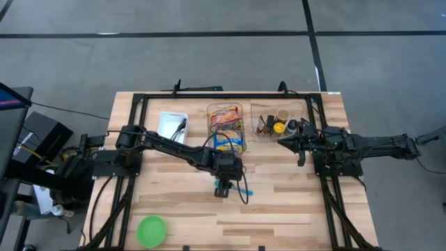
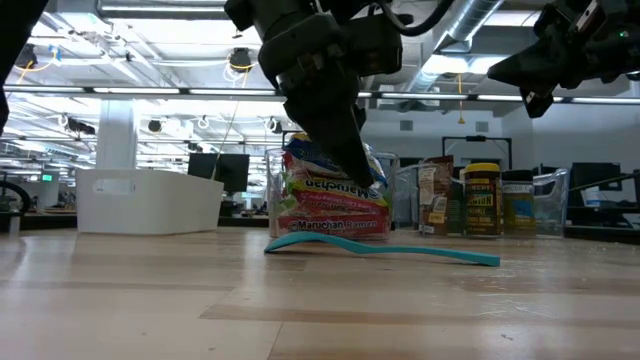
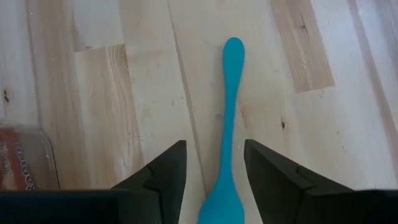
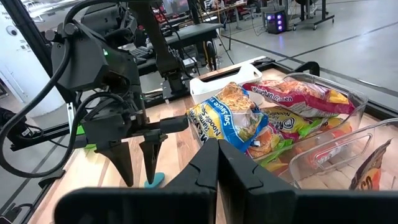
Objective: Pick & Place Food Item
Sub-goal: Put the blue spoon into the white bin
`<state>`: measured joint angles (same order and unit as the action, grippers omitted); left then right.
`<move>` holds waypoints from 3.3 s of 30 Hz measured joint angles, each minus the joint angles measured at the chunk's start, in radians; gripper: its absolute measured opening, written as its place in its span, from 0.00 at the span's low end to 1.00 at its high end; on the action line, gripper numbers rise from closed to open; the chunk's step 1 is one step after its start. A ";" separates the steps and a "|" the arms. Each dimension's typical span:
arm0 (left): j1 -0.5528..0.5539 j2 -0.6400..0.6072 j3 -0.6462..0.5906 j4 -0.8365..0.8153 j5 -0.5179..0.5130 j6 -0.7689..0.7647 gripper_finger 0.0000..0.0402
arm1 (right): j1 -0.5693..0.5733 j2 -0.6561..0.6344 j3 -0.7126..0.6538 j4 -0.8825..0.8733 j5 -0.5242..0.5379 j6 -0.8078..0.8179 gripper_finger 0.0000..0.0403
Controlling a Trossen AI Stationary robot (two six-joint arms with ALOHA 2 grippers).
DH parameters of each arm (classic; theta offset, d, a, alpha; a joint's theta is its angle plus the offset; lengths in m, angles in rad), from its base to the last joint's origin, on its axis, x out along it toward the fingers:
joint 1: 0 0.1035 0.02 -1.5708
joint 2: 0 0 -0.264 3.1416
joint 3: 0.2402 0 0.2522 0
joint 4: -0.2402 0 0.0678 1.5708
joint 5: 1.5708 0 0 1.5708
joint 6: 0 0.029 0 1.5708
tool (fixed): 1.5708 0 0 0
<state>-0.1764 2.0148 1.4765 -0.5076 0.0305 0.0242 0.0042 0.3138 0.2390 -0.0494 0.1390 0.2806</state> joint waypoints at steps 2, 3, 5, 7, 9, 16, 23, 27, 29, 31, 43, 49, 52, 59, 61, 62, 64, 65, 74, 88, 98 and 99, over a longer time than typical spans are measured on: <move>0.000 0.000 -0.003 0.004 0.000 0.000 0.39 | 0.000 0.000 0.000 0.000 0.000 0.000 0.00; -0.002 0.002 -0.008 0.015 0.000 0.001 0.39 | 0.000 0.000 0.000 0.000 0.000 0.000 0.00; -0.003 0.005 -0.025 0.029 0.000 0.001 0.38 | 0.000 0.000 0.000 0.000 0.000 0.000 0.00; -0.004 0.006 -0.053 0.062 0.000 0.001 0.37 | 0.000 0.000 0.000 0.000 0.000 0.000 0.00; -0.006 0.006 -0.077 0.093 -0.001 0.000 0.36 | 0.000 0.000 0.000 0.000 0.000 0.000 0.00; -0.016 0.007 -0.134 0.149 -0.004 -0.002 0.34 | 0.000 0.000 0.000 -0.001 0.000 0.000 0.00; -0.025 0.008 -0.185 0.212 -0.038 -0.002 0.34 | 0.000 0.000 0.000 -0.001 0.000 0.000 0.00; -0.025 0.012 -0.184 0.218 -0.049 0.002 0.34 | 0.000 0.000 0.000 -0.001 0.000 0.000 0.00; -0.025 0.016 -0.185 0.221 -0.050 0.003 0.34 | 0.000 0.000 0.000 -0.001 0.000 0.000 0.00; -0.025 0.016 -0.185 0.232 -0.051 0.003 0.34 | 0.000 0.000 0.000 -0.001 0.000 0.000 0.00; -0.028 0.016 -0.185 0.242 -0.052 0.005 0.34 | 0.000 0.000 0.000 -0.001 0.000 0.000 0.00; -0.031 0.030 -0.184 0.264 -0.052 0.005 0.34 | 0.000 0.000 0.000 -0.001 0.000 0.000 0.00; -0.038 0.058 -0.184 0.285 -0.042 0.006 0.34 | 0.000 0.000 0.000 -0.001 0.000 0.000 0.00; -0.045 0.060 -0.183 0.289 -0.039 0.006 0.34 | 0.000 0.000 0.000 -0.002 0.000 0.000 0.00; -0.042 0.060 -0.183 0.290 -0.038 0.006 0.33 | 0.000 0.000 0.000 -0.002 0.000 0.000 0.00; -0.042 0.060 -0.183 0.290 -0.038 0.006 0.32 | 0.000 0.000 0.000 -0.002 0.000 0.000 0.00; -0.042 0.060 -0.183 0.289 -0.039 0.006 0.30 | 0.000 0.000 0.000 -0.002 0.000 0.000 0.00; -0.042 0.060 -0.183 0.289 -0.039 0.006 0.28 | 0.000 0.000 0.000 -0.002 0.000 0.000 0.00; -0.041 0.061 -0.183 0.290 -0.043 0.005 0.14 | 0.000 0.000 0.000 -0.002 0.000 0.000 0.00; -0.042 0.062 -0.183 0.291 -0.086 0.005 0.10 | 0.000 0.000 0.000 -0.002 0.000 0.000 0.00; -0.042 0.062 -0.183 0.292 -0.087 0.002 0.08 | 0.000 0.000 0.000 -0.002 0.000 0.000 0.00; -0.042 0.062 -0.184 0.293 -0.087 0.002 0.09 | 0.000 0.000 0.000 -0.002 0.000 0.000 0.00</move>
<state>-0.2184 2.0766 1.2926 -0.2150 -0.0566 0.0259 0.0040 0.3138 0.2390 -0.0510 0.1391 0.2806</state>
